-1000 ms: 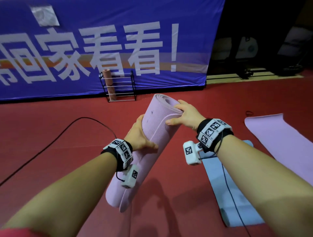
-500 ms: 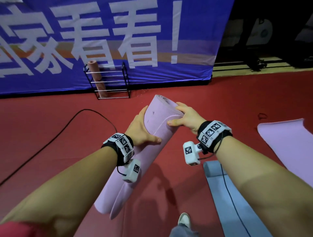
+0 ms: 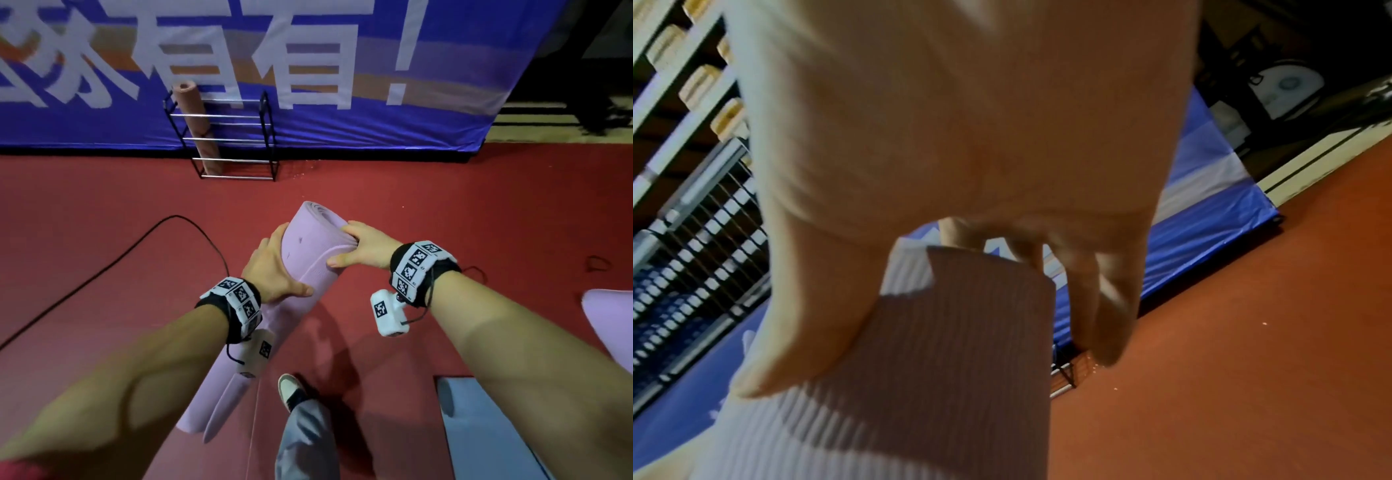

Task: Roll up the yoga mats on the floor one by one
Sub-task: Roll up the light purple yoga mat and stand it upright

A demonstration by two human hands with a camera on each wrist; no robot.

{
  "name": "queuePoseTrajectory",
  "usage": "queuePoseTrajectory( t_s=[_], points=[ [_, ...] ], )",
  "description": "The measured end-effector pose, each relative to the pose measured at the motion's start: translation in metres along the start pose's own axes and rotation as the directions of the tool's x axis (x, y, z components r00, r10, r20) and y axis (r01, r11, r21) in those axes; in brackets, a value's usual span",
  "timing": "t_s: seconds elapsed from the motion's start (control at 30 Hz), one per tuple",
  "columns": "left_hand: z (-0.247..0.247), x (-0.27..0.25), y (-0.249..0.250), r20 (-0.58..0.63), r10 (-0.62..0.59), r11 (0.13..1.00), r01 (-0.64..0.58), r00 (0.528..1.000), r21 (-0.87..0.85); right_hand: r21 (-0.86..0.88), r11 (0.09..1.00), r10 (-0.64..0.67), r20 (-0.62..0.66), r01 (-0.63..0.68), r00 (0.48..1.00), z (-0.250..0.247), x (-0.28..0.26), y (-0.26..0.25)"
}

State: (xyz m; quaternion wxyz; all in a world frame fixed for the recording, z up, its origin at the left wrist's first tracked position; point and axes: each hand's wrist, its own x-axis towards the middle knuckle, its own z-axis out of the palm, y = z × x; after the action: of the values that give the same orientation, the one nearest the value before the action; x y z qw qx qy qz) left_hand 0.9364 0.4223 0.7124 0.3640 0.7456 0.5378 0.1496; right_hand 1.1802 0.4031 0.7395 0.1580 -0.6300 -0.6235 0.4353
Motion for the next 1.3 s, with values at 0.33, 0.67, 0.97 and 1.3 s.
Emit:
queuePoseTrajectory(
  t_s=[0.33,0.67,0.97,1.3],
  points=[
    [0.021,0.219,-0.12,0.214,-0.156,0.981,0.127,0.964,0.145,0.164,0.96,0.226,0.035,-0.229,0.973,0.021,0.233,0.082],
    [0.139,0.338,-0.308,0.185,-0.302,0.948,0.274,0.935,0.165,0.39,0.888,0.217,0.11,-0.243,0.97,0.142,0.429,0.248],
    [0.275,0.407,-0.447,0.182,-0.534,0.845,0.512,0.826,0.153,0.401,0.87,0.202,0.241,-0.287,0.949,0.247,0.557,0.402],
    [0.375,0.469,-0.501,0.344,-0.58,0.813,0.506,0.738,0.287,0.392,0.802,0.353,0.297,-0.45,0.887,0.28,0.583,0.521]
  ],
)
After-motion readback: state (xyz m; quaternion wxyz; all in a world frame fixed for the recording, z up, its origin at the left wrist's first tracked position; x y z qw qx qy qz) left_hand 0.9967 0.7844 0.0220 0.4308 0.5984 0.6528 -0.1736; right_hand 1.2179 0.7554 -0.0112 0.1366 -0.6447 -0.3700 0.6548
